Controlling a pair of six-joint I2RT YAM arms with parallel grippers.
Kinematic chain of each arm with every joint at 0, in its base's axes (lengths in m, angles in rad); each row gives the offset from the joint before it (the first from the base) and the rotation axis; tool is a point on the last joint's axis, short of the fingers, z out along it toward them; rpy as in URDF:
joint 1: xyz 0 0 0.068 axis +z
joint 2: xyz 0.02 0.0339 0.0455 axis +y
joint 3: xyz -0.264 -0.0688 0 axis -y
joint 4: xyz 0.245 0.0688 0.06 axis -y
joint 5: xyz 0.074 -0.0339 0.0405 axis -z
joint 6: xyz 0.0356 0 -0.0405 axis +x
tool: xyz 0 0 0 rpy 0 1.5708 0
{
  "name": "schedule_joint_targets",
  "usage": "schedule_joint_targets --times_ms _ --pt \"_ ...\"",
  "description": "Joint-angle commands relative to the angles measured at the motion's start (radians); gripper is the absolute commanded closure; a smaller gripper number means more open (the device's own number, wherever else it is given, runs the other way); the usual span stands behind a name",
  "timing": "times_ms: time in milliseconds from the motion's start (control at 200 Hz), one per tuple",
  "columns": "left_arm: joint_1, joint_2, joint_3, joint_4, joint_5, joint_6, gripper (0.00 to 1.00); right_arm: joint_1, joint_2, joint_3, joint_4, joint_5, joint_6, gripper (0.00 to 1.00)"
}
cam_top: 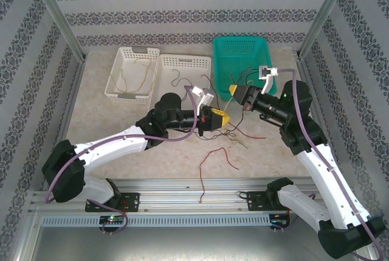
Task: Untangle the cables
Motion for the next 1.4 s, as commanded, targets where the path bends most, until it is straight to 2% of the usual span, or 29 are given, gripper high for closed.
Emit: schedule_joint_targets --times_ms 0,205,300,435,570,644,784,884,929,1044,1234,1399 --pt "0.054 -0.088 0.018 -0.062 -0.058 0.044 1.0 -0.002 -0.024 -0.036 -0.024 0.011 -0.031 1.0" --pt "0.18 -0.171 0.039 -0.212 -0.164 0.057 1.0 -0.069 -0.043 -0.106 -0.014 -0.011 -0.022 0.85" --pt "0.231 -0.188 0.075 -0.291 -0.254 0.067 1.0 -0.095 -0.042 -0.13 -0.01 -0.035 -0.021 0.84" --pt "0.312 -0.202 0.137 -0.373 -0.328 0.06 1.0 -0.127 -0.051 -0.164 -0.013 -0.048 -0.025 0.72" --pt "0.381 -0.225 0.219 -0.458 -0.375 0.098 1.0 -0.16 -0.069 -0.198 -0.003 -0.061 -0.024 0.74" --pt "0.416 -0.227 0.266 -0.489 -0.331 0.108 1.0 -0.167 -0.075 -0.216 0.016 -0.063 -0.019 0.81" --pt "0.452 -0.248 0.329 -0.559 -0.357 0.163 1.0 -0.167 -0.068 -0.236 0.039 -0.075 -0.016 0.93" --pt "0.498 -0.266 0.352 -0.582 -0.331 0.159 1.0 -0.168 -0.064 -0.254 0.05 -0.073 -0.011 0.91" --pt "0.505 -0.273 0.364 -0.603 -0.343 0.179 1.0 -0.167 -0.061 -0.261 0.049 -0.072 -0.011 0.84" --pt "0.522 -0.306 0.39 -0.66 -0.45 0.25 1.0 -0.167 -0.062 -0.282 0.047 -0.062 -0.02 0.72" --pt "0.562 -0.315 0.424 -0.714 -0.743 0.421 1.0 -0.168 -0.079 -0.315 0.052 -0.067 -0.028 0.7" --pt "0.586 -0.284 0.528 -0.714 -0.799 0.444 1.0 -0.167 -0.073 -0.328 0.06 -0.08 -0.028 0.7"
